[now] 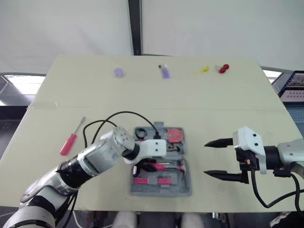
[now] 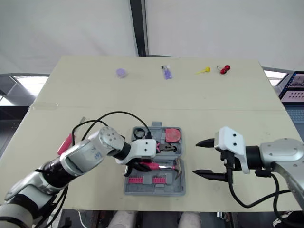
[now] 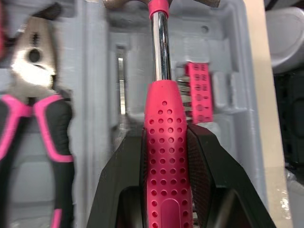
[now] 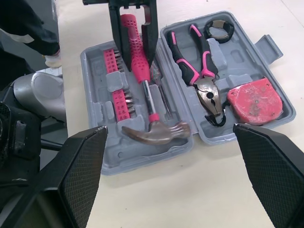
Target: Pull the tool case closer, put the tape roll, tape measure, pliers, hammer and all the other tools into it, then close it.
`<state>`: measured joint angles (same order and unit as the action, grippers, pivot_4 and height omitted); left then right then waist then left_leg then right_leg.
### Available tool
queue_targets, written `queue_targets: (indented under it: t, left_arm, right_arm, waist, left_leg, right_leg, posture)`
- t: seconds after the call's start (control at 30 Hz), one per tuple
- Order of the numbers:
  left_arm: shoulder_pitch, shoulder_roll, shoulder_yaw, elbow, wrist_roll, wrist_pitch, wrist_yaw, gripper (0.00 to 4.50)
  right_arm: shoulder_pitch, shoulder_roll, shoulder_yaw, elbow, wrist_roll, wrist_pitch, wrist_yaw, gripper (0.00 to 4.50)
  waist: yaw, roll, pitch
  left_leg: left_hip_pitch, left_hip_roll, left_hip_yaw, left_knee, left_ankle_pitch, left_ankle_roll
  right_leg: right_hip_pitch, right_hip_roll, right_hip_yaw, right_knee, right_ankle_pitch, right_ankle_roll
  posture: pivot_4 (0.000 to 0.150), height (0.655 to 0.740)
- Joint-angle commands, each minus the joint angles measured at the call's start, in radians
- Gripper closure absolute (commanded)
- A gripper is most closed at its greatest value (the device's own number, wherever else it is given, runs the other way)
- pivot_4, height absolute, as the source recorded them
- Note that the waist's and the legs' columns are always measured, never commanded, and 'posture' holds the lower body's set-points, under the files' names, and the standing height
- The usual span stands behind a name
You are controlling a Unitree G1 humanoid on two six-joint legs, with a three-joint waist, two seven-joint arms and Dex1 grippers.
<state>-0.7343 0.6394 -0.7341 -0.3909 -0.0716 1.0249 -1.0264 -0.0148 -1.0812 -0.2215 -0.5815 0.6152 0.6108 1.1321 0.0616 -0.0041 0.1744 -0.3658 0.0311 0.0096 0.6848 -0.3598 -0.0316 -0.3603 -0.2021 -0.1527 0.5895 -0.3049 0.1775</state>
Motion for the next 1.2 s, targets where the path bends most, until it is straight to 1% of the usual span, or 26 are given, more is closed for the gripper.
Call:
queue_targets:
  t: [0.03,0.4,0.9,0.97,1.0,1.07,1.2]
  left_arm:
    - [-0.019,0.002,-0.028,-0.054,0.014,0.026,0.014,3.84]
    - [-0.075,-0.031,-0.091,-0.036,0.028,0.110,0.076,3.84]
    - [-0.060,-0.021,-0.130,-0.032,0.032,0.099,0.103,3.84]
    - [-0.057,-0.016,-0.132,-0.034,0.030,0.093,0.101,2.83]
    - [-0.056,-0.015,-0.132,-0.036,0.030,0.093,0.102,2.48]
    - [-0.054,-0.018,-0.125,-0.036,0.025,0.096,0.106,1.50]
    - [-0.054,-0.013,-0.121,-0.045,0.015,0.101,0.103,1.50]
  right_arm:
    - [-0.010,0.009,-0.009,-0.006,0.005,-0.012,-0.007,0.00]
    - [-0.008,0.013,-0.004,-0.015,0.007,-0.012,-0.019,0.00]
    - [0.005,0.012,-0.011,-0.021,0.010,-0.009,-0.022,0.00]
    - [0.004,0.012,-0.010,-0.019,0.009,-0.010,-0.021,0.00]
    - [0.004,0.012,-0.010,-0.019,0.010,-0.010,-0.021,0.00]
    - [0.005,0.011,-0.010,-0.020,0.010,-0.010,-0.020,0.00]
    - [0.004,0.011,-0.010,-0.018,0.011,-0.010,-0.018,0.00]
  waist:
    - [-0.001,0.000,0.000]
    - [-0.003,0.000,0.000]
    - [-0.004,0.000,0.000]
    - [-0.004,0.000,0.000]
    - [-0.005,0.000,0.000]
    - [-0.005,0.000,0.000]
    - [-0.005,0.000,0.000]
  left_leg:
    - [0.000,0.000,0.000,0.000,0.000,0.000]
    - [0.000,0.000,0.000,0.000,0.000,0.000]
    - [0.000,0.000,0.000,0.000,0.000,0.000]
    - [0.000,0.000,0.000,0.000,0.000,0.000]
    - [0.000,0.000,0.000,0.000,0.000,0.000]
    - [0.000,0.000,0.000,0.000,0.000,0.000]
    - [0.000,0.000,0.000,0.000,0.000,0.000]
  right_leg:
    - [0.000,0.000,0.000,0.000,0.000,0.000]
    - [0.000,0.000,0.000,0.000,0.000,0.000]
    - [0.000,0.000,0.000,0.000,0.000,0.000]
    - [0.000,0.000,0.000,0.000,0.000,0.000]
    - [0.000,0.000,0.000,0.000,0.000,0.000]
    - [0.000,0.000,0.000,0.000,0.000,0.000]
    - [0.000,0.000,0.000,0.000,0.000,0.000]
  posture:
    - [0.150,0.7400]
    - [0.150,0.7400]
    - [0.150,0.7400]
    - [0.150,0.7400]
    - [0.150,0.7400]
    - [0.150,0.7400]
    - [0.150,0.7400]
